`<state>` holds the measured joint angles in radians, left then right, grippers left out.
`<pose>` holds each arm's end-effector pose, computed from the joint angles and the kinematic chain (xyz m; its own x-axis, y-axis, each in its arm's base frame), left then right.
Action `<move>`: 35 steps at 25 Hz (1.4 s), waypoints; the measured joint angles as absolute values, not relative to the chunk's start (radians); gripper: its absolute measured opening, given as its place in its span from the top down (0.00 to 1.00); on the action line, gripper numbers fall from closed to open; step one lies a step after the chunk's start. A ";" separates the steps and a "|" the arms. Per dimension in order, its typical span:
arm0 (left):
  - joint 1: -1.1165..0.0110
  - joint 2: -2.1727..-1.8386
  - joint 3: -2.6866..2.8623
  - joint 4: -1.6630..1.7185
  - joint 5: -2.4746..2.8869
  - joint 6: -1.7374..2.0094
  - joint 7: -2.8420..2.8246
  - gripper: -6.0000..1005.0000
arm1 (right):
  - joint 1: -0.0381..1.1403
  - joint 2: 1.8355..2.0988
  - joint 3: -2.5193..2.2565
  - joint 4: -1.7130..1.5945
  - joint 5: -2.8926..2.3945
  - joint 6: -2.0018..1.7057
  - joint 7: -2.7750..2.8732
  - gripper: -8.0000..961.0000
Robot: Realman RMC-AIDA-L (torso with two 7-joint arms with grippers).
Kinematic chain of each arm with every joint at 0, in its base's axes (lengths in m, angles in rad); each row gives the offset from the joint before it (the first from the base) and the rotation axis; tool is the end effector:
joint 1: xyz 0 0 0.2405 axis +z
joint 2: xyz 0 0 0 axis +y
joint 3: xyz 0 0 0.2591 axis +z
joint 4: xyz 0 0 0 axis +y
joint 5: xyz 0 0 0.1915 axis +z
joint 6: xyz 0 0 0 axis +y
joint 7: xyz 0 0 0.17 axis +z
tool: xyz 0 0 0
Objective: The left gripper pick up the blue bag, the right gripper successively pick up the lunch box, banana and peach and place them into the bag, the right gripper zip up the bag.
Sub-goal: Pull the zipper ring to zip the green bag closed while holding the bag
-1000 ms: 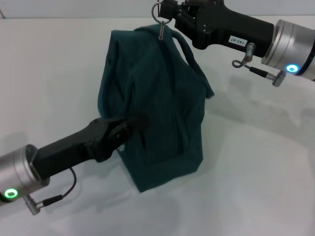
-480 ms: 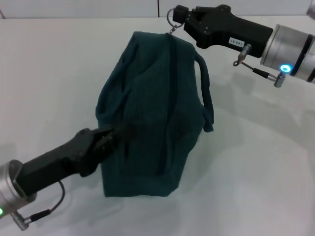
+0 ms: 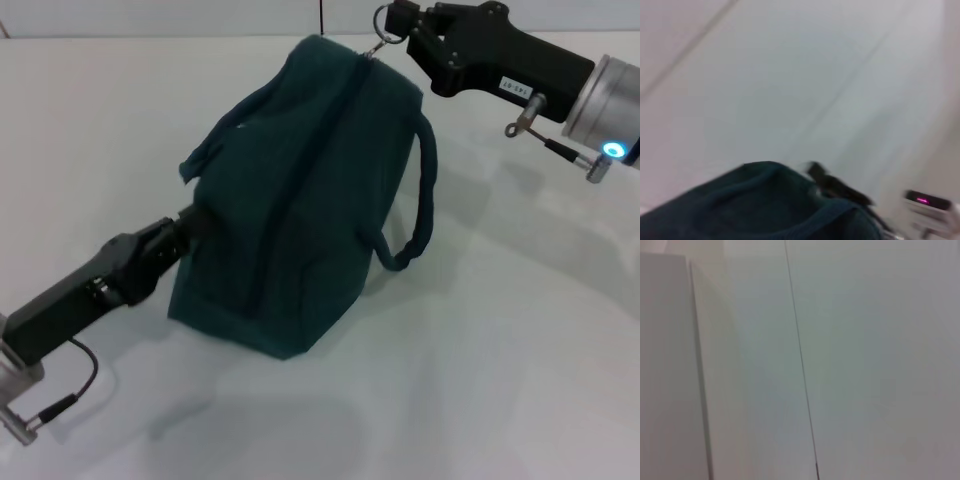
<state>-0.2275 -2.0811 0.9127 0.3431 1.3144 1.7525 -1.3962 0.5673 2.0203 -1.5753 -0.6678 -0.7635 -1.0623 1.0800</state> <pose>-0.2642 0.2391 -0.0145 0.1691 0.4607 0.8713 0.7079 -0.6719 0.2179 0.1356 0.3871 -0.0303 0.6270 -0.0228 -0.7787 -0.4203 -0.8515 -0.3135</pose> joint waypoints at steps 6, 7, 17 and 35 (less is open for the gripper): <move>-0.240 -2.083 0.897 0.330 1.315 1.649 -1.440 0.95 | 0.570 2.017 -1.583 -0.662 -0.770 -1.072 1.081 0.98; -0.240 -2.084 0.896 0.330 1.311 1.644 -1.437 0.95 | 0.570 2.017 -1.584 -0.662 -0.771 -1.073 1.081 0.98; -0.251 -2.072 0.856 0.329 1.138 1.627 -1.464 0.66 | 0.556 2.014 -1.577 -0.659 -0.772 -1.096 1.081 0.98; -0.590 -1.971 0.851 0.422 1.418 1.454 -1.792 0.12 | 0.550 2.013 -1.562 -0.658 -0.772 -1.126 1.068 0.98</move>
